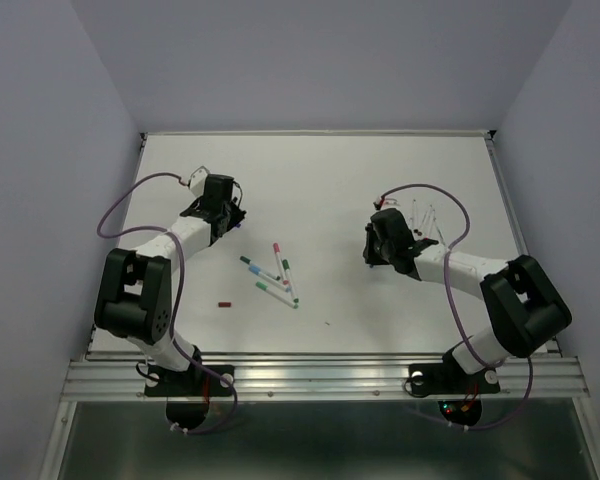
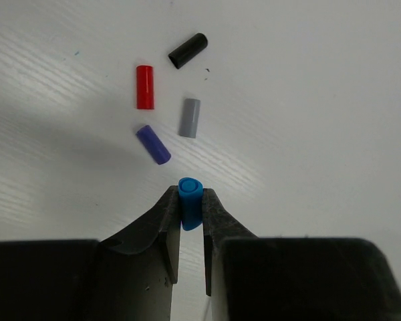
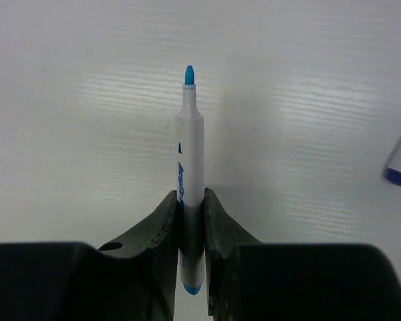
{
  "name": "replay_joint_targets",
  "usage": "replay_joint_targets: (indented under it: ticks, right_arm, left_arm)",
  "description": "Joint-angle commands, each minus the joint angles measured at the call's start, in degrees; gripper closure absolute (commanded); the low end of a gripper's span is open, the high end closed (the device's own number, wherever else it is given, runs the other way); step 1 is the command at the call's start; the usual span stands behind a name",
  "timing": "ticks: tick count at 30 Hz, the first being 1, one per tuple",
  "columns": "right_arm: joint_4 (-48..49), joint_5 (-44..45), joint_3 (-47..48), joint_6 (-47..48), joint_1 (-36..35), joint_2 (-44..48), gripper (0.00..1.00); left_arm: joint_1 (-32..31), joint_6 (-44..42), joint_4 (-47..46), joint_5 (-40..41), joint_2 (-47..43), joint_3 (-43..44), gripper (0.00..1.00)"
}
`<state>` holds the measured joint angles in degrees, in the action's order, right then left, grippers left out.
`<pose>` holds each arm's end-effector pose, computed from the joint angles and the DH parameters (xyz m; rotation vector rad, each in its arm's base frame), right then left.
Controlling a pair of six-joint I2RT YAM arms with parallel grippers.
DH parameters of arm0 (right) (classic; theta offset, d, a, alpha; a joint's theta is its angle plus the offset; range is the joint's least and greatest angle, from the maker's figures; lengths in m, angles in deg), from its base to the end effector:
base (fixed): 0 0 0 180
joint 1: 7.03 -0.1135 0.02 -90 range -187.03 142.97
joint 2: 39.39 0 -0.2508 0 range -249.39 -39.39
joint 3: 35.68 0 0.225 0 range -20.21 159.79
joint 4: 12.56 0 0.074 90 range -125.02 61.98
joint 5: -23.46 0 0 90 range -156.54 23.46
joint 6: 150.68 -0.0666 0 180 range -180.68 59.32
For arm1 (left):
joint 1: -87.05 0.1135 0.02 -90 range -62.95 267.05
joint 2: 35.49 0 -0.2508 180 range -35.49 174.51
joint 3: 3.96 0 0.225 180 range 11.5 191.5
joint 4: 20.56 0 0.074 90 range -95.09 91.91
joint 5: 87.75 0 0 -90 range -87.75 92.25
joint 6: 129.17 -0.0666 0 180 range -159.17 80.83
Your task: Open the pen caps
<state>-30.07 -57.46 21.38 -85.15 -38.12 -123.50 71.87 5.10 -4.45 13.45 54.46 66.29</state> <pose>0.2574 0.1429 0.1626 -0.0578 2.3545 0.2940 0.3360 -0.0778 0.2069 -0.6605 2.1055 -0.3714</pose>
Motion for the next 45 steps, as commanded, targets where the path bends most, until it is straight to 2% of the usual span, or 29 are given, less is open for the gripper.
replay_joint_targets:
  ticks: [1,6,14,15,17,18,22,23,24,25,29,31,32,33,34,35,37,41,45]
  right_arm:
    - [-1.2,8.2,4.6,2.5,3.0,-3.2,0.99]
    - [-2.8,14.6,8.7,2.0,3.7,-8.1,0.91]
    - [-5.7,19.3,11.8,0.4,4.7,-12.6,0.85]
    - [-6.3,20.5,12.0,0.1,4.7,-12.7,0.80]
    - [-6.9,22.0,12.5,-0.3,4.7,-13.2,0.76]
    - [-7.9,23.2,13.1,-0.7,4.7,-13.3,0.70]
    - [-9.7,25.9,14.6,-0.8,4.7,-14.1,0.58]
    - [-10.2,25.8,14.8,-0.8,4.7,-14.1,0.47]
    - [-10.4,25.6,15.0,-0.8,4.7,-14.1,0.43]
    - [-10.7,24.9,15.5,-0.8,4.7,-14.1,0.43]
    - [-10.9,20.1,15.5,1.4,4.7,-11.0,0.36]
    - [-10.4,13.7,15.1,4.9,4.7,-7.4,0.25]
    - [-10.1,11.6,14.8,5.7,4.7,-6.1,0.18]
    - [-9.3,6.6,14.5,6.4,4.2,-3.4,0.00]
    - [-8.8,3.8,14.1,7.3,4.2,-2.0,0.00]
    - [-8.5,1.5,13.6,8.0,3.4,-0.9,0.00]
    - [-8.2,-3.8,13.2,9.3,0.4,1.7,0.00]
    - [-8.4,-3.8,13.4,10.3,-8.4,2.5,0.00]
    - [-8.5,-3.7,15.3,9.4,-15.5,-1.3,0.00]
  left_arm:
    - [1.5,-1.1,1.8,3.6,0.5,-1.7,0.91]
    - [2.2,-1.1,1.7,3.7,2.0,-3.2,0.88]
    - [2.6,-1.1,1.8,2.4,5.3,-3.1,0.83]
    - [2.6,-1.1,1.9,2.2,5.5,-3.0,0.75]
    - [2.5,-1.1,1.9,2.1,5.8,-2.7,0.74]
    - [2.6,-1.0,1.9,2.0,5.8,-2.7,0.67]
    - [2.6,-1.0,2.0,1.7,5.6,-2.4,0.63]
    - [2.6,-1.1,2.3,1.5,5.4,-2.3,0.60]
    - [2.5,-1.2,2.6,1.5,5.4,-2.2,0.60]
    - [2.5,-1.2,2.9,1.4,5.3,-2.0,0.59]
    - [2.6,-1.7,3.8,0.2,3.1,-1.8,0.41]
    - [2.6,-1.8,3.9,-0.6,0.5,-2.2,0.30]
    - [2.6,-2.0,4.1,-0.7,-0.6,-2.4,0.20]
    - [2.5,-2.2,4.2,-1.3,-1.9,-2.5,0.17]
    - [2.6,-2.3,4.4,-1.5,-2.9,-2.5,0.14]
    - [2.6,-2.5,4.7,-1.8,-5.3,-2.5,0.07]
    - [2.5,-3.4,5.1,-3.1,-8.8,-2.6,0.01]
    - [2.3,-4.5,6.2,-5.0,-14.0,-2.8,0.01]
    - [2.2,-5.2,8.1,-5.8,-18.3,-3.0,0.01]
